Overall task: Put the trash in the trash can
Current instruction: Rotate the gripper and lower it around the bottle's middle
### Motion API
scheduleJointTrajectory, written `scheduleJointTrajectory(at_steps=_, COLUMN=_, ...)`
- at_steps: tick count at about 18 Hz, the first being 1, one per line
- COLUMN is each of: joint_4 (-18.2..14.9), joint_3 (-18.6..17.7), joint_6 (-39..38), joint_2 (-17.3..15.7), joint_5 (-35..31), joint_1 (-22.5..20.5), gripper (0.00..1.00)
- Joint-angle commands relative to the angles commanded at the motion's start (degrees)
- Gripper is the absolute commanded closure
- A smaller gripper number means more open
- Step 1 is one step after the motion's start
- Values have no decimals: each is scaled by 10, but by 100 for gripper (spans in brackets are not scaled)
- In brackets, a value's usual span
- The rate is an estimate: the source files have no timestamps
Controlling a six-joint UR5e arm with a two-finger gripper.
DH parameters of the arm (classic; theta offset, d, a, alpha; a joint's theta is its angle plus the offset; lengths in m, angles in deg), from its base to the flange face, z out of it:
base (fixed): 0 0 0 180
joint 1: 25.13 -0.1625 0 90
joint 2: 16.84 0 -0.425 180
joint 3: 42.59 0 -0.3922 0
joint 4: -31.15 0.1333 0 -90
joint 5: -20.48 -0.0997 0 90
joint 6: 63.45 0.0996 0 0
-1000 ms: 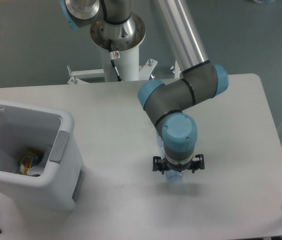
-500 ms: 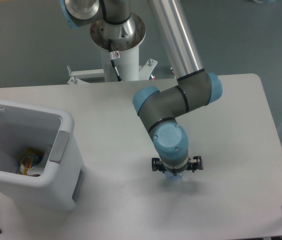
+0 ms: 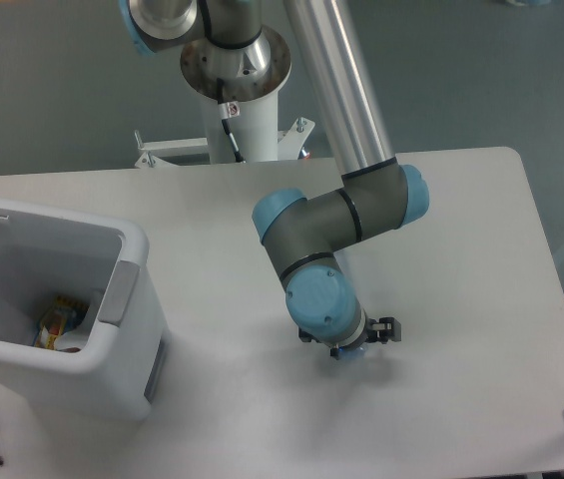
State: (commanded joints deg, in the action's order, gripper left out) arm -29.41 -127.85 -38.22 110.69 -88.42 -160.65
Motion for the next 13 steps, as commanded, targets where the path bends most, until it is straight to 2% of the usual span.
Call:
scheduleJointTrajectory(at_steps=3, joint_4=0, joint_3=0, joint_6=-1, joint_2=0, joint_5=0, joint_1=1, gripper=53)
scheduleJointTrajectory(at_steps=8, joint_4=-1, joint_3=1, joint_6=0, joint_2=-3, joint_5=4, joint_1=1, gripper=57)
scheduleJointTrajectory(at_steps=9, joint_4=-3, joint_3=7, joint_6=4, joint_2=-15, joint_5=30, joint_1=-1, gripper=63)
scheduleJointTrajectory(at_steps=13, joint_4=-5, joint_3=27, joint_6=2, joint_2=-33, joint_5=110, joint_1=-19, gripper=64)
